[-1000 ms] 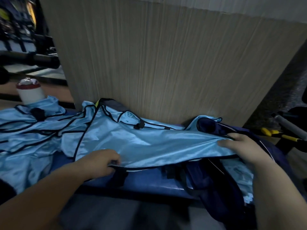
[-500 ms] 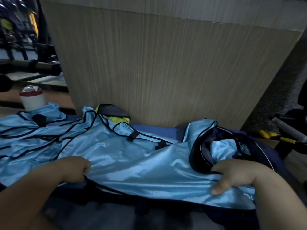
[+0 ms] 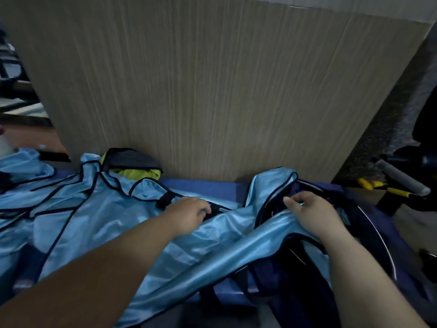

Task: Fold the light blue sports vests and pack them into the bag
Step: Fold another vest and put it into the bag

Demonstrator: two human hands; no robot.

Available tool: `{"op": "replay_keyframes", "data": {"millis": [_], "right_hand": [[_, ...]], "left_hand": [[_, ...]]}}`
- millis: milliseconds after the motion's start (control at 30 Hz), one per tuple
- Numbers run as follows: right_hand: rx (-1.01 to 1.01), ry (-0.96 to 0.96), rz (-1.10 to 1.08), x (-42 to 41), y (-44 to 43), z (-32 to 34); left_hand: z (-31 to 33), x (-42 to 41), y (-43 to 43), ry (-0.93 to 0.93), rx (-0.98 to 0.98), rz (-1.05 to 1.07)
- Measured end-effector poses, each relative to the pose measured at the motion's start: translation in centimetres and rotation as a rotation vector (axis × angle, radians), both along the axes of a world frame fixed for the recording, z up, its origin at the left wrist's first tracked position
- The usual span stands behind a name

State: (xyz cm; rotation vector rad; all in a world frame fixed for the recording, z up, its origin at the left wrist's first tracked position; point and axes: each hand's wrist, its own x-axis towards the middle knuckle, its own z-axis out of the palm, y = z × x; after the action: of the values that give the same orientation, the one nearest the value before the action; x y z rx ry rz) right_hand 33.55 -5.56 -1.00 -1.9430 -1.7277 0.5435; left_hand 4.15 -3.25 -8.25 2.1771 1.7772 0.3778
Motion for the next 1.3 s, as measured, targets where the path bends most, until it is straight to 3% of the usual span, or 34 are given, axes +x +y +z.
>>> {"op": "replay_keyframes", "data": {"millis": [200,433,567,733,800,867,1033,1167,1233,1300], "right_hand": [[0.034,-0.064,-0.093,-1.2,3.3,-1.2],[0.075,-0.249,-0.130,-1.7,5.7,0.9],[-0.073,-0.051,-0.075,-1.2,7.7,0.9],[0.120,0.347,-0.116,-0.4,6.3,1.1],[0.245,0.419,-0.185,0.9,5.1,1.8],[0.271,0.327,-0.209,2.5,3.9,2.8],[-0.107,-0.199,-0.210,4.8,2.4,3.5],[-0.155,-0.251,-0.177,4.9,2.1,3.7],[-0.078,-0.260,-0.173,5.2,2.2,4.1],[-0.054,-0.276,-0.170,5.2,2.4,4.6]], "left_hand": [[-2.7,-1.1,3.1,0.183,-0.060,-0.026],[-1.9,-1.2,5.0,0.179,-0.073,0.029],[-1.9,-0.8,5.9,0.186,-0.074,0.092],[-2.0,-0.8,6.6,0.214,-0.081,0.149],[-1.9,-1.0,6.8,0.207,-0.101,0.162],[-1.8,-0.9,7.3,0.173,-0.093,0.179],[-1.7,0.5,8.2,0.027,-0.022,0.172],[-1.7,0.0,7.6,-0.067,0.225,0.186],[-1.1,-0.7,6.5,-0.006,0.345,0.163],[-0.5,-1.6,5.0,0.141,0.326,0.104]]}}
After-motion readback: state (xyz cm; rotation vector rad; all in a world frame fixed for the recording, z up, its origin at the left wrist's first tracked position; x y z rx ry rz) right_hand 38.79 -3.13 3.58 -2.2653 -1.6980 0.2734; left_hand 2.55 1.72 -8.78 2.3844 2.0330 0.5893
